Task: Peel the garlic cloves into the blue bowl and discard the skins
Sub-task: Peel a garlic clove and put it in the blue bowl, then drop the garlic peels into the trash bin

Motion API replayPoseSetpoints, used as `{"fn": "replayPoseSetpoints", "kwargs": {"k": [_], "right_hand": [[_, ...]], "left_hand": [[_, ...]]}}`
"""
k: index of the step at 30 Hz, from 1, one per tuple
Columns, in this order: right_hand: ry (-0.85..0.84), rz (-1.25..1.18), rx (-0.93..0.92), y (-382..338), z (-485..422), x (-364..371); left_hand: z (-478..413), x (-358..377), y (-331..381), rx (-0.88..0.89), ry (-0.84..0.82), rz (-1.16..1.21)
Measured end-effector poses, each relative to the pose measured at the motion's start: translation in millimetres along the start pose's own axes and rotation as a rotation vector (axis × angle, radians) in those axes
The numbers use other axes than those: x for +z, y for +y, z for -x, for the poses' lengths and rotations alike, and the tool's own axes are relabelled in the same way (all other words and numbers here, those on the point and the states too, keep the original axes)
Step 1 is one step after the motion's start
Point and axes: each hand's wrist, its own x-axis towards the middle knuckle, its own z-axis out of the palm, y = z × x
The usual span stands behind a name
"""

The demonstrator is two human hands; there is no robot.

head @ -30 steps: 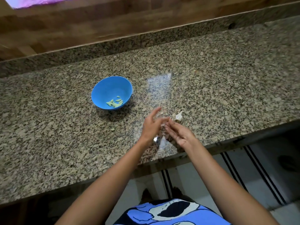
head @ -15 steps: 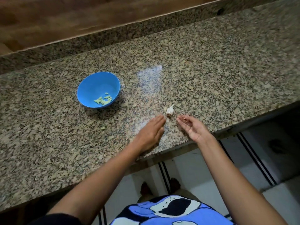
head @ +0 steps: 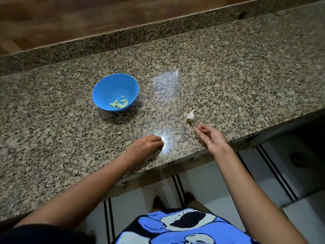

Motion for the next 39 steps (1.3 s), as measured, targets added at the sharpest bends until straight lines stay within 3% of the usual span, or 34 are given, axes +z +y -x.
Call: {"fn": "replayPoseSetpoints", "kwargs": {"k": [3,6,9,13,19,23,27,30,32,33,35,36,38,39], "right_hand": [[0.041,-0.052,-0.008,-1,1,-10],[0.064,-0.098,-0.023,-3,1,-15],[0.102,-0.103,-0.067,-4,1,-23],[0.110,-0.106,-0.082,-1,1,-33],[0.083,-0.052,-0.084,7,5,-20],[0.045,0.013,-0.087,13,13,1],[-0.034,0.095,-0.074,23,20,27],[-0.115,0.167,-0.035,37,23,51],[-0.184,0.249,0.007,49,30,69],[-0.247,0.306,0.026,56,34,79],[-0.413,0.431,0.067,74,47,103],[-0.504,0.491,0.083,87,54,117],[-0.667,0.579,0.117,116,71,144],[-0.734,0.620,0.138,137,81,160]], "left_hand": [[-31,-6,33,-0.404,-0.038,0.379],[-71,5,52,-0.453,-0.045,0.511],[-99,17,64,-0.323,-0.005,0.346],[-107,29,72,0.039,-0.077,0.176],[-53,16,28,0.382,-0.151,0.005],[-9,2,4,0.428,-0.152,-0.001],[33,-11,-12,0.401,-0.042,-0.062],[53,-15,-21,0.181,0.002,-0.141],[57,-25,-18,-0.212,0.045,-0.067],[58,-34,-15,-0.507,0.086,0.078],[66,-56,-9,-1.082,0.306,0.745],[76,-66,-9,-1.227,0.477,1.138],[109,-81,-3,-1.278,0.920,1.724],[135,-84,-1,-1.232,1.143,1.882]]}}
